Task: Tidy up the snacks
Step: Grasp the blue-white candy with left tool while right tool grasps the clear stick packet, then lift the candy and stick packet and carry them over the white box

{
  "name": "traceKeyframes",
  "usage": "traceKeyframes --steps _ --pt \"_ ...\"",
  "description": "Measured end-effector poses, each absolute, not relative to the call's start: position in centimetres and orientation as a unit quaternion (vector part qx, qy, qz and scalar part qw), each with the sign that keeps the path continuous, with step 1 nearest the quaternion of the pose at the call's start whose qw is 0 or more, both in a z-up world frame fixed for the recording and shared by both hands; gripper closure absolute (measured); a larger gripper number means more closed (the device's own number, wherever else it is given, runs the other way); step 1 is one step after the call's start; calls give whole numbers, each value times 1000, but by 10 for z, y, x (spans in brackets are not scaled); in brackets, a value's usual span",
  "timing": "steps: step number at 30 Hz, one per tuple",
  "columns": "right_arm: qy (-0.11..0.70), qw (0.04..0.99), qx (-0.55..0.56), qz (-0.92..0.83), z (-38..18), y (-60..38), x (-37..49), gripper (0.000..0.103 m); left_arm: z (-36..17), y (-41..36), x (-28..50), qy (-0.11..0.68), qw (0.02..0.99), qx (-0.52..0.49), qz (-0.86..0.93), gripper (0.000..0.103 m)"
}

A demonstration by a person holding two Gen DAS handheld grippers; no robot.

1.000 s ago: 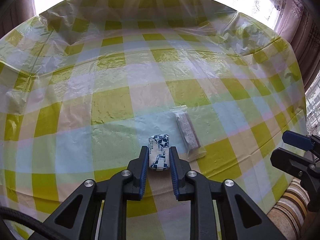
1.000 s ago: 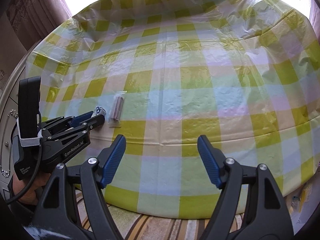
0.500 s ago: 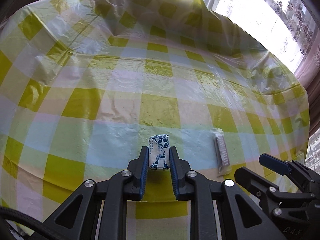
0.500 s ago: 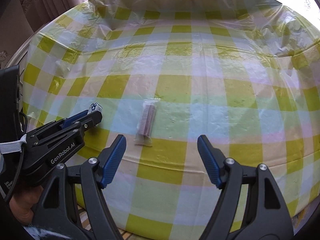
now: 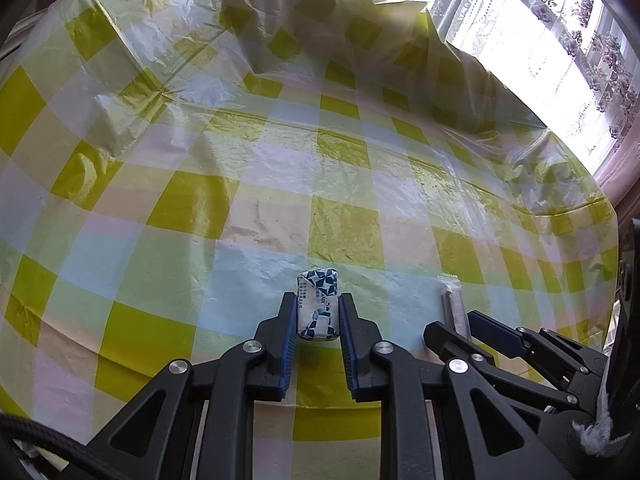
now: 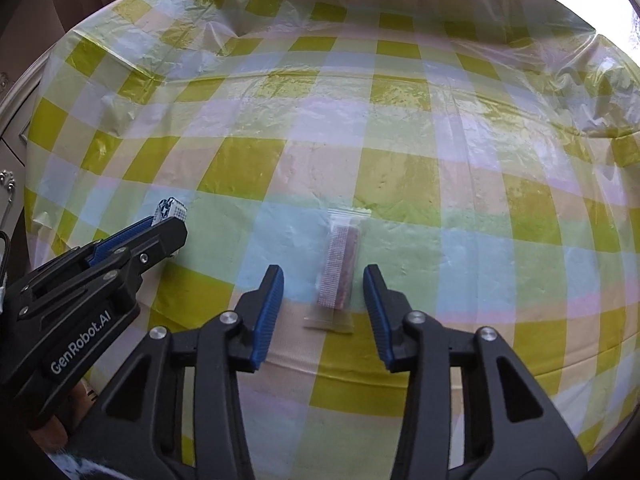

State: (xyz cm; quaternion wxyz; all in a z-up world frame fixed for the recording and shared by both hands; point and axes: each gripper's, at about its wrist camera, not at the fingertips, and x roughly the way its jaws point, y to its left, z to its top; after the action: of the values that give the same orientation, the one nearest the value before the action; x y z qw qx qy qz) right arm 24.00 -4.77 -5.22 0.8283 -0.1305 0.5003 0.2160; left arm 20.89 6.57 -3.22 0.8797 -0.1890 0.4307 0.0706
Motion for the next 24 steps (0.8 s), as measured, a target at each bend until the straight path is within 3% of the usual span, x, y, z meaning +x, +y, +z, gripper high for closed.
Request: traceKeyframes --steps 7,24 --pt "492 835 -139 204 -53 -50 241 83 -33 67 210 430 881 -187 68 82" --pt "486 842 -126 196 -45 -66 234 85 -27 61 210 423 888 -169 63 82"
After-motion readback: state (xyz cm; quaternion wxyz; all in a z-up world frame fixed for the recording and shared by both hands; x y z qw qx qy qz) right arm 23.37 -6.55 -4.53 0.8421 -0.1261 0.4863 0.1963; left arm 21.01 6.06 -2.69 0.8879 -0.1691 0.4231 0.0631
